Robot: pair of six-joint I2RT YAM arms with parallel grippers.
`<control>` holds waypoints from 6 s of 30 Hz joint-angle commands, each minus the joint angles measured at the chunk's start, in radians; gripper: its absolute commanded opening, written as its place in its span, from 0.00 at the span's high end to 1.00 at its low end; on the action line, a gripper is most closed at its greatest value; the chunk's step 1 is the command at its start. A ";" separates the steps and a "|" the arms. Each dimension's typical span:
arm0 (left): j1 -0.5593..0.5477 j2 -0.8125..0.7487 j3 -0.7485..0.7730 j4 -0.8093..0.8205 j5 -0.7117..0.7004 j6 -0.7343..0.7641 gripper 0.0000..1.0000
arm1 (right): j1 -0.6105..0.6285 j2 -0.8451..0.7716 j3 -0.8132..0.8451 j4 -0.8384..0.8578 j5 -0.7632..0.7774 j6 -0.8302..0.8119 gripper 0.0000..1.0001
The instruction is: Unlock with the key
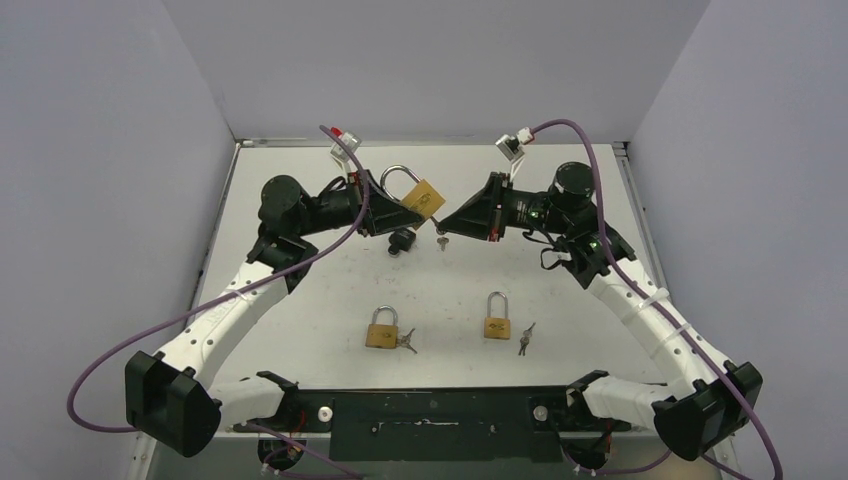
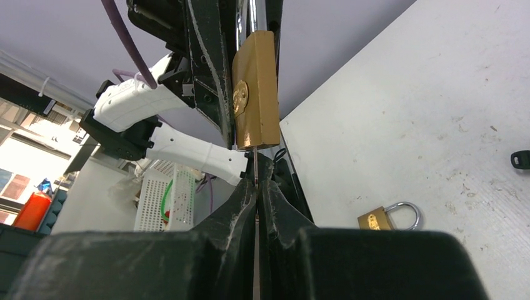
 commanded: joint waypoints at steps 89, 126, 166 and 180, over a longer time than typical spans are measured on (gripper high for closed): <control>-0.038 -0.084 0.017 0.187 -0.079 -0.036 1.00 | 0.016 -0.144 -0.246 0.478 0.308 0.269 0.30; -0.040 -0.096 -0.006 0.192 -0.131 -0.058 1.00 | 0.079 -0.069 -0.222 0.594 0.210 0.317 1.00; -0.105 -0.017 0.065 0.102 -0.069 0.481 1.00 | -0.002 -0.135 -0.327 0.524 0.380 0.543 0.31; -0.107 -0.019 -0.021 0.258 -0.026 0.221 1.00 | 0.072 -0.059 -0.148 0.406 0.208 0.130 0.18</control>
